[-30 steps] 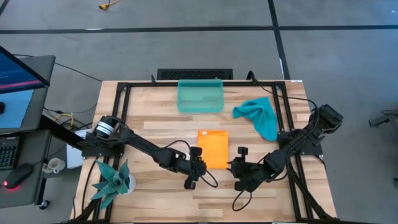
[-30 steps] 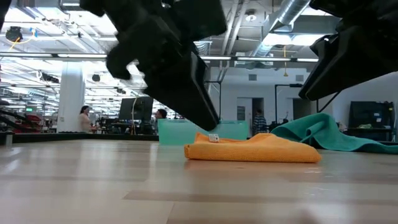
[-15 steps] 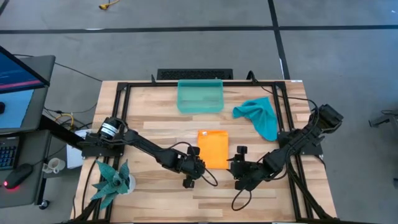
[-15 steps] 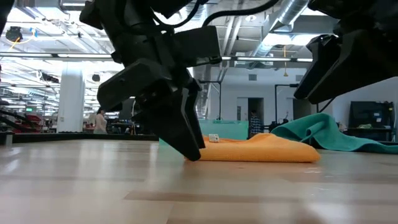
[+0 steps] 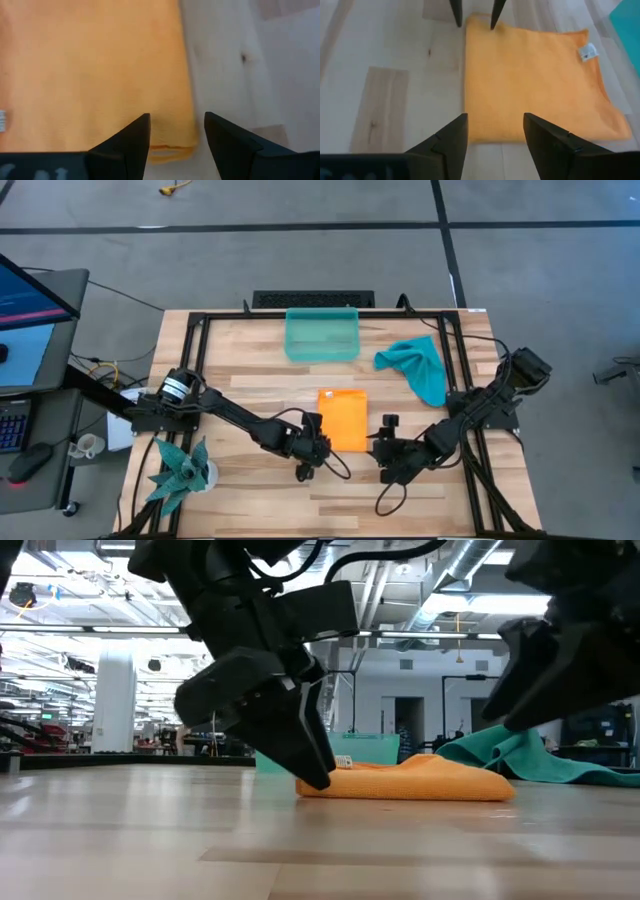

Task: Roll microfiber towels into tight, uniform cylinder then place into a basket
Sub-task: Roll the yellow microfiber cloth on the table

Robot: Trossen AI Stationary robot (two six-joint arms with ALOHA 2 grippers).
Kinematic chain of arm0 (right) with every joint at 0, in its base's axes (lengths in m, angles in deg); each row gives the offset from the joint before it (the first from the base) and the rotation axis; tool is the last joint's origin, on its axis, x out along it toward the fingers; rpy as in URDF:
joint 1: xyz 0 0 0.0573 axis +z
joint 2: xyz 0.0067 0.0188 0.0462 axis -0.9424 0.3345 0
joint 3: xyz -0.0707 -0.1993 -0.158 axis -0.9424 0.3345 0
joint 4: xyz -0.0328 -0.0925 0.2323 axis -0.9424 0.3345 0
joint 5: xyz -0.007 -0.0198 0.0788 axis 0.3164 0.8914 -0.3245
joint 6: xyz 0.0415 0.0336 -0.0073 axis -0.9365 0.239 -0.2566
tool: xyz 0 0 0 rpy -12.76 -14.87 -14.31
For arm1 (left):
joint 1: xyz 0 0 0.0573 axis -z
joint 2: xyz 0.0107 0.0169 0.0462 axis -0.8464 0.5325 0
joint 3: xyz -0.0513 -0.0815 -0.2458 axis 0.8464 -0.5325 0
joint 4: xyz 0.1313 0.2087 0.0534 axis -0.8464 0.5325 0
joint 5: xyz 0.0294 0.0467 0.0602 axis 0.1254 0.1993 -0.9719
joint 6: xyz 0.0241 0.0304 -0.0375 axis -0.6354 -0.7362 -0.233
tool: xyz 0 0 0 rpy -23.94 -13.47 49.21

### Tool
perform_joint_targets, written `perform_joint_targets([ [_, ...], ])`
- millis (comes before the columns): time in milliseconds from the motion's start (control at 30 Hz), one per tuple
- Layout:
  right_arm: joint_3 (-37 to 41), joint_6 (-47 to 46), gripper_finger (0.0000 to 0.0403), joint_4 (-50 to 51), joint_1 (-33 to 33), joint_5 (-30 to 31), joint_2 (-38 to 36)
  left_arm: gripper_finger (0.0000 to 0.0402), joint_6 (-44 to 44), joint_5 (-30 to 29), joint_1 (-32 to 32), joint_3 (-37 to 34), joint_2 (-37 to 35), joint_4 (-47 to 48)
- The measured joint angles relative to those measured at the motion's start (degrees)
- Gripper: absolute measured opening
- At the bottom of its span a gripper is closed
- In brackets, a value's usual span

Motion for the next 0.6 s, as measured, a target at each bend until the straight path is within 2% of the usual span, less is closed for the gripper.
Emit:
perform_joint_targets([
  [167,3.0,0.9,0.0215,-5.0,-0.1,0.0,0.0,0.0180,-0.4,0.0,0.0,0.5,0.0,0.3],
  [367,4.8,3.0,0.0215,-11.1,-0.1,-1.4,0.0,0.0180,0.9,3.9,0.0,0.5,0.0,0.4],
  [600,7.9,5.0,0.0215,-18.2,-0.1,-1.4,0.0,0.0180,0.5,2.5,-0.3,0.7,2.4,-1.5],
])
